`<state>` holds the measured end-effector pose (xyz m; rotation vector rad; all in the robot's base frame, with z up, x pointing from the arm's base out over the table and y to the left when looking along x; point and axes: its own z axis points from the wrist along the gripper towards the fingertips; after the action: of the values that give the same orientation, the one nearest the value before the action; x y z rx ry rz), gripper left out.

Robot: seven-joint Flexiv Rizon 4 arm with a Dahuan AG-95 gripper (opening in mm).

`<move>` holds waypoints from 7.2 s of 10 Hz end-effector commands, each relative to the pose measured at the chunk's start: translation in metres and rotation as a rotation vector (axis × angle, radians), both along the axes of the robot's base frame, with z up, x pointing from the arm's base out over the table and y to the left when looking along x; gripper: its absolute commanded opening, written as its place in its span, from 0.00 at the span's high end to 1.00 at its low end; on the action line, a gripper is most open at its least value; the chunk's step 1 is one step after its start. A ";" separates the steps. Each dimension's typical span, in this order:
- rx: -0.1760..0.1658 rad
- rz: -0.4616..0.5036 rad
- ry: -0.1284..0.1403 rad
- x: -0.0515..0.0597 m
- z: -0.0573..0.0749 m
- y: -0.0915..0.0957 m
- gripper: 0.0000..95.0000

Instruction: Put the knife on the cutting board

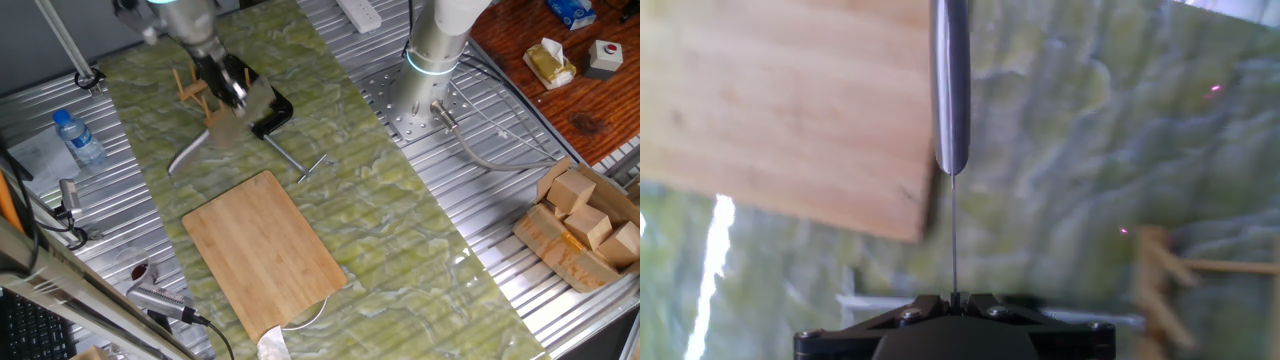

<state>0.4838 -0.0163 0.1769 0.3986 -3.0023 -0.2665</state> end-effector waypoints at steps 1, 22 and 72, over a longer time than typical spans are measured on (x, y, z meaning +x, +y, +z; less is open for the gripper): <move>-0.011 -0.062 -0.008 -0.001 -0.006 0.041 1.00; 0.012 -0.049 -0.046 0.004 -0.013 0.076 1.00; 0.136 -0.138 -0.013 0.052 -0.047 0.250 1.00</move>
<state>0.5375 0.2305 0.1307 0.2266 -3.0336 -0.4437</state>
